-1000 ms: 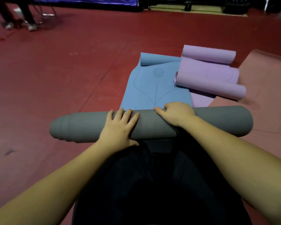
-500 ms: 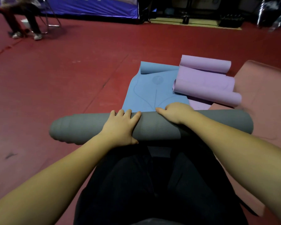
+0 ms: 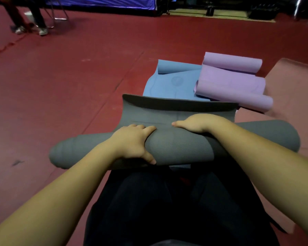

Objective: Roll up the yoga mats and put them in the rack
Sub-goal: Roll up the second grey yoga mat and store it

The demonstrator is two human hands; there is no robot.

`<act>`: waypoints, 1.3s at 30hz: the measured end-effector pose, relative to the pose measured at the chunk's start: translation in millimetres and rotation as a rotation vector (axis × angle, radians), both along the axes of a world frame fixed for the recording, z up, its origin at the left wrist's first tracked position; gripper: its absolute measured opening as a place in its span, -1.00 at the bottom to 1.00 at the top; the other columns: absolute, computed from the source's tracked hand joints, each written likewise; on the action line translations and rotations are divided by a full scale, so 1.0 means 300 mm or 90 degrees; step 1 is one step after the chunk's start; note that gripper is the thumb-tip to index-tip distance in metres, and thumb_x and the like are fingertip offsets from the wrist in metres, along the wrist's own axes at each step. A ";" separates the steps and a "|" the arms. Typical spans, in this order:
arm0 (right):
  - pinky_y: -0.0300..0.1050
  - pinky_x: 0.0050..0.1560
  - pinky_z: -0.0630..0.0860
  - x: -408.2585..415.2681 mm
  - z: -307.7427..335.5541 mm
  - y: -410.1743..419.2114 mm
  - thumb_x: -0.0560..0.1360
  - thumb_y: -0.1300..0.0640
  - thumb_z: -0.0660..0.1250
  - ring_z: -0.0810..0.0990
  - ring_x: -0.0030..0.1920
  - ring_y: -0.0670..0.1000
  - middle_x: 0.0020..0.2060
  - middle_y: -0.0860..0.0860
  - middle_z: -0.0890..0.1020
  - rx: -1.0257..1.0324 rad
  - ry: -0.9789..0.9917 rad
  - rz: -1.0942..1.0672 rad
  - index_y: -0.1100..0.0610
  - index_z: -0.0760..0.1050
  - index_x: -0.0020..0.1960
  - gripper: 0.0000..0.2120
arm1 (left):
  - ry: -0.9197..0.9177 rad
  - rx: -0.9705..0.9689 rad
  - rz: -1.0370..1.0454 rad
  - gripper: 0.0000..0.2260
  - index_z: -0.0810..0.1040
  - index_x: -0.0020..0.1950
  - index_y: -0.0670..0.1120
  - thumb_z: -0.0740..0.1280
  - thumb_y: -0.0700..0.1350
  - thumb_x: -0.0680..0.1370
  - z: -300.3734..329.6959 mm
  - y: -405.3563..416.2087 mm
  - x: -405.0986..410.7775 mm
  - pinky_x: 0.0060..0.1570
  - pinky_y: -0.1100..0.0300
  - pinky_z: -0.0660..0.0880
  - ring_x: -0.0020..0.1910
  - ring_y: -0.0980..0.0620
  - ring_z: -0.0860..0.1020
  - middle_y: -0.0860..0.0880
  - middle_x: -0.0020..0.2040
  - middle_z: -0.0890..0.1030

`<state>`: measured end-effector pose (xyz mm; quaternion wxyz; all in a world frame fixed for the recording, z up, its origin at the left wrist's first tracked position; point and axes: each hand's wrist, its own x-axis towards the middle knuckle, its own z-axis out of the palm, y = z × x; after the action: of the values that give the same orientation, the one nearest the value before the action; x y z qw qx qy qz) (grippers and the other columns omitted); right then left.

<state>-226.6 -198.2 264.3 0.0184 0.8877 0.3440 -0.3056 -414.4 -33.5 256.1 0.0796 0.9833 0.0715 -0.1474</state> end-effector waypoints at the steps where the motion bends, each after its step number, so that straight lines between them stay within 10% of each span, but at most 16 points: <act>1: 0.00 0.35 0.31 0.007 -0.009 0.003 0.58 -0.35 0.01 0.41 0.38 0.13 0.42 0.10 0.44 0.026 -0.036 0.013 0.07 0.48 0.38 -0.36 | 0.014 -0.016 0.003 0.03 0.19 0.52 0.14 0.42 0.49 0.15 0.003 0.011 0.013 0.22 -0.01 0.45 0.27 -0.08 0.45 0.01 0.33 0.49; 5: -0.05 -0.15 0.35 0.017 -0.041 -0.010 0.62 -0.20 0.08 0.54 -0.01 0.11 -0.15 -0.02 0.48 0.223 -0.225 0.015 0.01 0.43 -0.20 -0.63 | 0.095 -0.133 0.040 0.03 0.21 0.53 0.15 0.52 0.39 0.15 0.015 0.063 0.078 0.32 0.05 0.39 0.32 -0.02 0.45 0.07 0.39 0.46; 13: 0.00 0.08 0.41 -0.073 -0.108 -0.080 0.54 -0.39 -0.03 0.53 0.13 0.14 0.04 0.07 0.58 0.202 -0.306 0.028 0.09 0.57 0.11 -0.35 | 0.250 -0.417 0.146 -0.32 0.47 0.34 0.10 0.63 0.00 0.27 0.011 0.154 0.207 0.20 0.10 0.52 0.14 0.05 0.61 0.05 0.19 0.63; 18: -0.04 -0.11 0.27 -0.050 -0.119 -0.053 0.54 -0.39 -0.06 0.55 0.03 0.13 -0.09 0.03 0.57 0.196 -0.323 0.005 0.08 0.54 -0.08 -0.38 | 0.260 -0.472 0.179 -0.31 0.53 0.30 0.13 0.63 0.10 0.20 -0.003 0.174 0.233 0.26 -0.07 0.51 0.13 -0.01 0.63 0.03 0.18 0.65; 24: -0.03 -0.10 0.37 -0.012 -0.135 -0.020 0.52 -0.42 -0.07 0.57 0.05 0.14 0.00 0.06 0.63 0.181 -0.299 0.003 0.06 0.59 -0.02 -0.33 | -0.004 -0.129 0.027 -0.20 0.46 0.38 0.17 0.22 0.53 0.24 -0.014 0.150 0.158 0.25 0.04 0.35 0.20 0.10 0.34 0.15 0.19 0.43; 29: -0.03 -0.05 0.41 0.013 -0.125 -0.001 0.51 -0.44 -0.08 0.57 0.10 0.15 0.05 0.07 0.64 0.153 -0.248 -0.017 0.05 0.62 0.07 -0.29 | -0.350 0.150 -0.028 -0.32 0.50 0.35 -0.12 0.09 0.37 0.51 -0.148 0.037 0.015 0.09 -0.15 0.49 0.09 -0.24 0.50 -0.18 0.15 0.54; 34: -0.04 -0.12 0.39 0.017 -0.109 0.010 0.51 -0.44 -0.09 0.53 -0.02 0.10 -0.01 0.05 0.64 0.134 -0.210 -0.025 0.04 0.62 0.01 -0.30 | -0.168 0.290 0.002 0.08 0.18 0.58 -0.10 0.45 0.42 0.24 -0.179 -0.035 -0.030 0.33 -0.38 0.23 0.44 -0.37 0.29 -0.29 0.51 0.27; 39: 0.01 0.06 0.45 0.021 -0.086 0.019 0.47 -0.47 -0.11 0.54 0.12 0.16 0.15 0.10 0.62 0.109 -0.175 -0.051 0.06 0.62 0.12 -0.22 | -0.125 0.286 0.013 0.02 -0.09 0.61 -0.02 0.39 0.35 0.37 -0.135 -0.039 0.016 0.38 -0.28 0.18 0.44 -0.29 0.22 -0.24 0.51 0.18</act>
<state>-220.3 -192.5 238.6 -0.0229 0.9325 0.3272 -0.1513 -409.5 -45.2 215.6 -0.1329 0.9851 0.1046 -0.0306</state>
